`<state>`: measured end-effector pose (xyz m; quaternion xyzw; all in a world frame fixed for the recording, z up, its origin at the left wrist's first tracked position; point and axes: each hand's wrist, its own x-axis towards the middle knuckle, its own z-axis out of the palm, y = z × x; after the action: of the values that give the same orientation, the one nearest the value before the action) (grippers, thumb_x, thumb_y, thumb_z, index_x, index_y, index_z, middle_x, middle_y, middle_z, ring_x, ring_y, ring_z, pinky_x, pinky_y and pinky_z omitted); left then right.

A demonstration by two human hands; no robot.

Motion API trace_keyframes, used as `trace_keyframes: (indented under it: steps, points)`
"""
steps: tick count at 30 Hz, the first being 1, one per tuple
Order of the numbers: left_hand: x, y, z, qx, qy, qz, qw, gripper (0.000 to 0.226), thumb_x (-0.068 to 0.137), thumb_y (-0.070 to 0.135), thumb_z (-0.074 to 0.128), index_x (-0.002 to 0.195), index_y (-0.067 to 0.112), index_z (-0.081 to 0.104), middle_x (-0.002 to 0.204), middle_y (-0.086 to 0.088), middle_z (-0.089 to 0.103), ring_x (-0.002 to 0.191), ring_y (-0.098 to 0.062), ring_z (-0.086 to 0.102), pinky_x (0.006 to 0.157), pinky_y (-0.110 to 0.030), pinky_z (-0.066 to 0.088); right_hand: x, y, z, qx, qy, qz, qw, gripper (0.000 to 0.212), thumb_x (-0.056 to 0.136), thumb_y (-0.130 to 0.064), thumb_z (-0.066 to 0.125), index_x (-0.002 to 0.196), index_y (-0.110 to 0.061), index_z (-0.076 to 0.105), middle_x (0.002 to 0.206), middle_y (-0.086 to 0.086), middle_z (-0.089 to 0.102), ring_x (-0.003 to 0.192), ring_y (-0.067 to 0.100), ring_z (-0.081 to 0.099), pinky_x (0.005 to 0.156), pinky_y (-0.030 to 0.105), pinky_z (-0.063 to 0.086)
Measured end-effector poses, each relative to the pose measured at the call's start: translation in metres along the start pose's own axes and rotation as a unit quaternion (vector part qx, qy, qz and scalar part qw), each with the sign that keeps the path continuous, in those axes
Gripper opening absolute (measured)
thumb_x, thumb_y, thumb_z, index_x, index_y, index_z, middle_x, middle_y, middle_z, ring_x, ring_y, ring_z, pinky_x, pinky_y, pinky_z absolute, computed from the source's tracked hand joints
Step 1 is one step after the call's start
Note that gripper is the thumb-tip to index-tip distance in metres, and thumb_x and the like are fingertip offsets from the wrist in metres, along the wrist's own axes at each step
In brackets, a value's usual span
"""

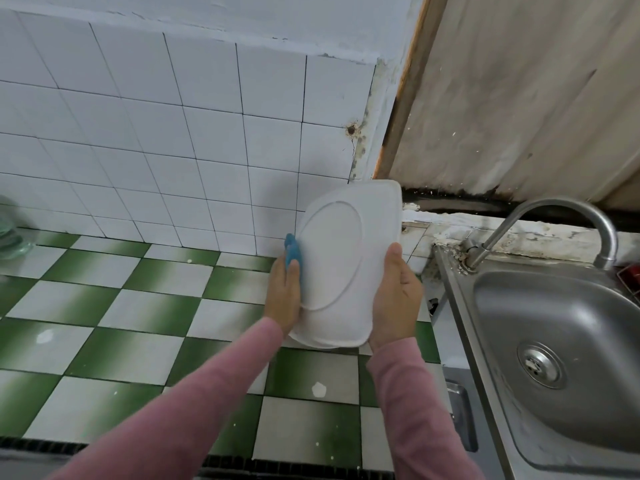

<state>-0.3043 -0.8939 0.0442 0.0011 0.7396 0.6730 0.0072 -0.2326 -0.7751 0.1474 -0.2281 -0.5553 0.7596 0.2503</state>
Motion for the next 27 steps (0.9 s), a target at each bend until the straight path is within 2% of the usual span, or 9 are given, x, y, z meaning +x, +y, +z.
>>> trace_keyframes:
  steps: [1, 2, 4, 6, 8, 12, 18, 24, 27]
  points:
    - [-0.008, 0.001, 0.005, -0.005, 0.016, 0.013, 1.0, 0.057, 0.097, 0.049, 0.032, 0.15, 0.026, 0.034, 0.152, 0.005, 0.038, 0.139, -0.01, 0.034, 0.12, -0.041, 0.025, 0.0, -0.001, 0.001, 0.011, 0.008, -0.015, 1.0, 0.065, 0.098, -0.047, 0.055, 0.092, 0.018, 0.046, 0.112, 0.046, 0.044, 0.084, 0.046, 0.063, 0.091, 0.07, 0.045]
    - [-0.015, 0.002, 0.008, -0.01, 0.026, 0.034, 0.999, 0.054, 0.097, 0.046, 0.032, 0.148, 0.027, 0.035, 0.152, 0.006, 0.038, 0.14, -0.009, 0.033, 0.12, -0.04, 0.024, 0.002, -0.001, 0.001, 0.019, 0.016, -0.025, 0.999, 0.072, 0.095, -0.05, 0.057, 0.093, 0.02, 0.043, 0.108, 0.048, 0.043, 0.08, 0.032, 0.059, 0.087, 0.061, 0.051]
    - [-0.031, 0.008, 0.015, 0.009, 0.015, 0.111, 0.994, 0.045, 0.099, 0.041, 0.031, 0.144, 0.035, 0.034, 0.153, 0.011, 0.034, 0.144, -0.006, 0.026, 0.122, -0.036, 0.02, 0.006, -0.001, -0.001, 0.033, 0.031, -0.027, 0.999, 0.075, 0.092, -0.055, 0.059, 0.086, 0.019, 0.045, 0.084, 0.044, 0.043, 0.082, 0.019, 0.045, 0.078, 0.043, 0.048]
    - [-0.046, 0.01, 0.02, 0.068, -0.031, 0.198, 0.977, 0.046, 0.1, 0.04, 0.028, 0.146, 0.036, 0.028, 0.158, 0.008, 0.028, 0.149, -0.01, 0.016, 0.123, -0.037, 0.014, 0.01, -0.004, -0.002, 0.046, 0.041, -0.011, 0.998, 0.056, 0.097, -0.048, 0.056, 0.068, 0.0, 0.057, 0.071, 0.017, 0.057, 0.077, 0.022, 0.053, 0.077, 0.043, 0.049]
    - [-0.054, 0.011, 0.023, 0.122, -0.07, 0.263, 0.954, 0.051, 0.102, 0.039, 0.028, 0.151, 0.027, 0.026, 0.162, 0.001, 0.022, 0.151, -0.021, 0.011, 0.123, -0.044, 0.012, 0.013, -0.007, -0.002, 0.055, 0.037, 0.003, 0.998, 0.044, 0.103, -0.038, 0.051, 0.067, -0.014, 0.064, 0.07, -0.001, 0.069, 0.079, 0.021, 0.061, 0.081, 0.042, 0.055]
    - [-0.046, 0.027, 0.024, 0.2, -0.114, 0.381, 0.895, 0.054, 0.105, 0.041, 0.024, 0.154, 0.017, 0.023, 0.162, -0.002, 0.019, 0.151, -0.028, 0.009, 0.122, -0.049, 0.012, 0.012, -0.01, -0.003, 0.052, 0.012, 0.024, 0.998, 0.041, 0.104, -0.038, 0.048, 0.075, -0.016, 0.067, 0.076, 0.0, 0.072, 0.08, 0.02, 0.067, 0.078, 0.04, 0.059]
    - [-0.031, 0.066, 0.028, 0.224, -0.128, 0.409, 0.875, 0.051, 0.103, 0.031, 0.034, 0.151, 0.012, 0.03, 0.16, -0.004, 0.019, 0.151, -0.011, 0.005, 0.123, -0.045, 0.011, 0.008, -0.01, -0.006, 0.024, -0.041, 0.04, 0.998, 0.041, 0.104, -0.04, 0.047, 0.086, -0.015, 0.074, 0.091, 0.009, 0.076, 0.09, 0.025, 0.071, 0.081, 0.039, 0.059]
    - [-0.019, 0.086, 0.032, 0.225, -0.14, 0.31, 0.913, 0.054, 0.101, 0.042, 0.029, 0.15, 0.022, 0.037, 0.16, 0.004, 0.024, 0.151, -0.017, 0.012, 0.123, -0.045, 0.014, 0.002, -0.009, -0.008, -0.014, -0.049, 0.07, 0.996, 0.038, 0.103, -0.038, 0.049, 0.085, -0.017, 0.074, 0.083, 0.006, 0.075, 0.083, 0.022, 0.07, 0.079, 0.039, 0.058]
    - [-0.028, 0.081, 0.03, 0.246, -0.176, 0.351, 0.887, 0.052, 0.102, 0.037, 0.031, 0.149, 0.018, 0.039, 0.16, 0.002, 0.027, 0.15, -0.017, 0.014, 0.123, -0.045, 0.014, 0.006, -0.011, -0.013, 0.009, -0.035, 0.081, 0.996, 0.037, 0.104, -0.038, 0.048, 0.089, -0.015, 0.074, 0.086, 0.006, 0.077, 0.086, 0.022, 0.072, 0.078, 0.037, 0.059]
